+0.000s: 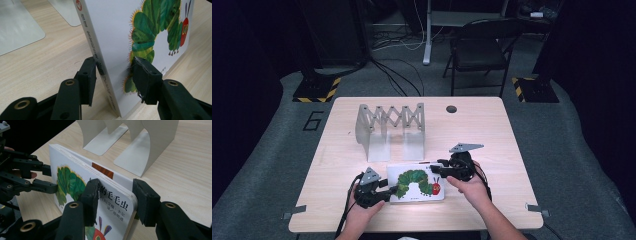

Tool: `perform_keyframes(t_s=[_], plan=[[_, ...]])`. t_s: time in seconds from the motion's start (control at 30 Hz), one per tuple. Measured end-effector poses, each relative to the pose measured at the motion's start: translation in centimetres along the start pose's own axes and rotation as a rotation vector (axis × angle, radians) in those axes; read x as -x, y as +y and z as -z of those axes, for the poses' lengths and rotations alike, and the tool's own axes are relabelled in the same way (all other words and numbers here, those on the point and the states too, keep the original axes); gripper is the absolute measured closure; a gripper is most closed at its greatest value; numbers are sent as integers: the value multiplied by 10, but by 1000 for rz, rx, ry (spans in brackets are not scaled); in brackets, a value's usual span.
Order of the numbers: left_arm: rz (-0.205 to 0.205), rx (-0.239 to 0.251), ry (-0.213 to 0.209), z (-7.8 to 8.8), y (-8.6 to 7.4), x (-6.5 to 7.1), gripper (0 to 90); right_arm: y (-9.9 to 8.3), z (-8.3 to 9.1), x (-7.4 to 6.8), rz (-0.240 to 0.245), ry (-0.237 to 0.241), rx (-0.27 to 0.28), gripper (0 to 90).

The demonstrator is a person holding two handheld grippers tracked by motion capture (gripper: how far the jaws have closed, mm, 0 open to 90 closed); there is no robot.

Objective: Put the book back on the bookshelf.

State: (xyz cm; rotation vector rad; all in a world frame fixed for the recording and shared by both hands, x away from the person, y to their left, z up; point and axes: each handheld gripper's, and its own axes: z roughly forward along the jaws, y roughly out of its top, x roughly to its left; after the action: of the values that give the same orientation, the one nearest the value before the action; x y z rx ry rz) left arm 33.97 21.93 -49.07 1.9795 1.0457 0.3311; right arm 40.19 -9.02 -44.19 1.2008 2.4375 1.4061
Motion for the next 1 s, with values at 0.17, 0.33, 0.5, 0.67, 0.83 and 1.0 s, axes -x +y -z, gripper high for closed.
perform_keyframes(t_s=[0.17,0.33,0.5,0.67,0.83,1.0], plan=[[-4,2,8,1,1,1,546,2,0,-1,21,-4,4,570],[-15,13,26,4,3,-1,558,4,2,-5,36,0,16,568],[-44,19,57,7,3,0,560,6,3,-12,77,-3,13,560],[-80,16,59,10,2,2,565,4,5,-15,102,2,9,524],[-92,11,48,13,0,4,571,0,9,-19,100,24,6,502],[-108,7,39,16,-2,6,571,-4,13,-23,102,31,0,483]])
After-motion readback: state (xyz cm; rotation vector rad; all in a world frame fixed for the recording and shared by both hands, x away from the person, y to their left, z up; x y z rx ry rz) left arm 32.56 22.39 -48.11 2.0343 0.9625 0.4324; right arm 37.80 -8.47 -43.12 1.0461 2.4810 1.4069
